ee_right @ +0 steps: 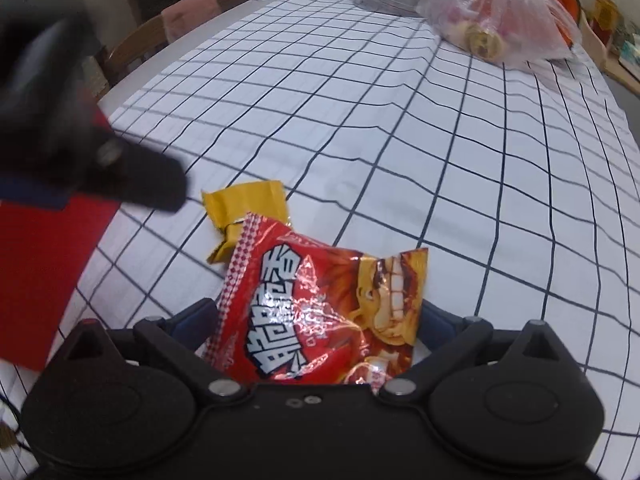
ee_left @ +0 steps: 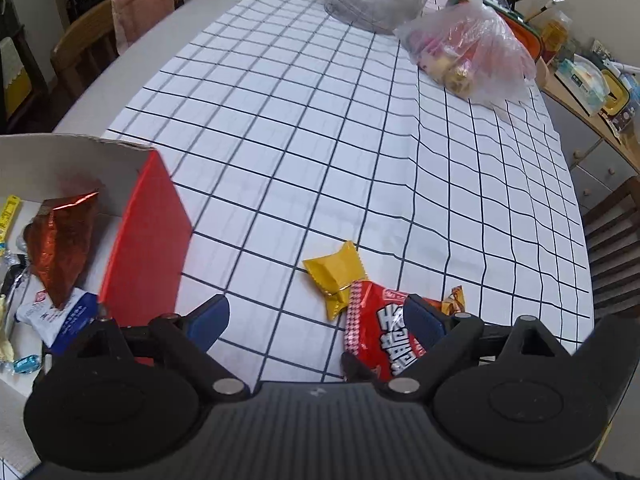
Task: Organize snacks
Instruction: 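Grasp the red chip bag with the right tool while the left tool grasps the yellow candy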
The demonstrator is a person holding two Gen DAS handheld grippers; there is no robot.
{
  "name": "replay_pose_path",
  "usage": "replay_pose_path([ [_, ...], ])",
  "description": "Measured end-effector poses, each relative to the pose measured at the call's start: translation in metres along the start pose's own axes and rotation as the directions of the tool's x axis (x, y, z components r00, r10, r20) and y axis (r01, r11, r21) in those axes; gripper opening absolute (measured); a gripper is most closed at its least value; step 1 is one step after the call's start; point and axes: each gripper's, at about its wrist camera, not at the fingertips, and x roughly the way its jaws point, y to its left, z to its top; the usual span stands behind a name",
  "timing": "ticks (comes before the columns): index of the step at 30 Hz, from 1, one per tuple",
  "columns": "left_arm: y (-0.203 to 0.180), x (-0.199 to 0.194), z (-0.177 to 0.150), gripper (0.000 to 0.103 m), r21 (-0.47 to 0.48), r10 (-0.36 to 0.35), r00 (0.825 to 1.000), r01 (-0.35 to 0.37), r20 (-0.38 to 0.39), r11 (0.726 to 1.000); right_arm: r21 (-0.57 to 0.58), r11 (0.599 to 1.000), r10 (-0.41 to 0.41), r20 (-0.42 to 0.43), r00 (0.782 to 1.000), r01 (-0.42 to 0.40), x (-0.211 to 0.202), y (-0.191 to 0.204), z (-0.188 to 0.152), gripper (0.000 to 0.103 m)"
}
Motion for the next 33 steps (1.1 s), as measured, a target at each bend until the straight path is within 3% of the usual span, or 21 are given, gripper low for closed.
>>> replay_pose_path([
  [6, -0.008, 0.023, 0.012, 0.094, -0.025, -0.011, 0.998, 0.009, -0.059, 1.000, -0.036, 0.999, 0.011, 0.023, 1.000, -0.011, -0.009, -0.004, -0.007, 0.083],
  [10, -0.014, 0.041, 0.020, 0.094, -0.020, -0.001, 0.995, -0.001, -0.098, 1.000, -0.045, 0.999, 0.021, 0.026, 0.999, -0.020, -0.016, -0.012, -0.014, 0.081],
  [14, -0.011, 0.063, 0.025, 0.094, -0.074, 0.005, 0.988, -0.016, -0.152, 0.997, 0.009, 1.000, 0.027, 0.028, 0.999, -0.028, -0.026, -0.029, -0.020, 0.080],
  [17, -0.016, 0.078, 0.027, 0.093, -0.058, 0.025, 0.985, -0.035, -0.171, 0.998, 0.041, 0.998, 0.038, 0.043, 0.998, -0.039, -0.039, -0.040, -0.027, 0.080],
  [20, -0.019, 0.090, 0.028, 0.079, -0.053, 0.044, 0.983, -0.054, -0.181, 0.997, 0.066, 0.997, 0.044, 0.054, 0.998, -0.048, -0.045, -0.047, -0.032, 0.080],
  [26, -0.034, 0.089, 0.025, 0.070, 0.008, 0.109, 0.983, -0.109, -0.146, 0.994, 0.092, 0.995, 0.039, 0.054, 0.998, -0.044, -0.047, -0.050, -0.040, 0.080],
  [30, -0.038, 0.087, 0.021, 0.058, 0.053, 0.153, 0.981, -0.147, -0.123, 0.988, 0.095, 0.995, 0.027, 0.055, 0.998, -0.033, -0.050, -0.047, -0.046, 0.080],
  [33, -0.042, 0.085, 0.019, 0.041, 0.083, 0.146, 0.983, -0.137, -0.114, 0.987, 0.097, 0.995, 0.019, 0.053, 0.998, -0.024, -0.052, -0.045, -0.049, 0.080],
])
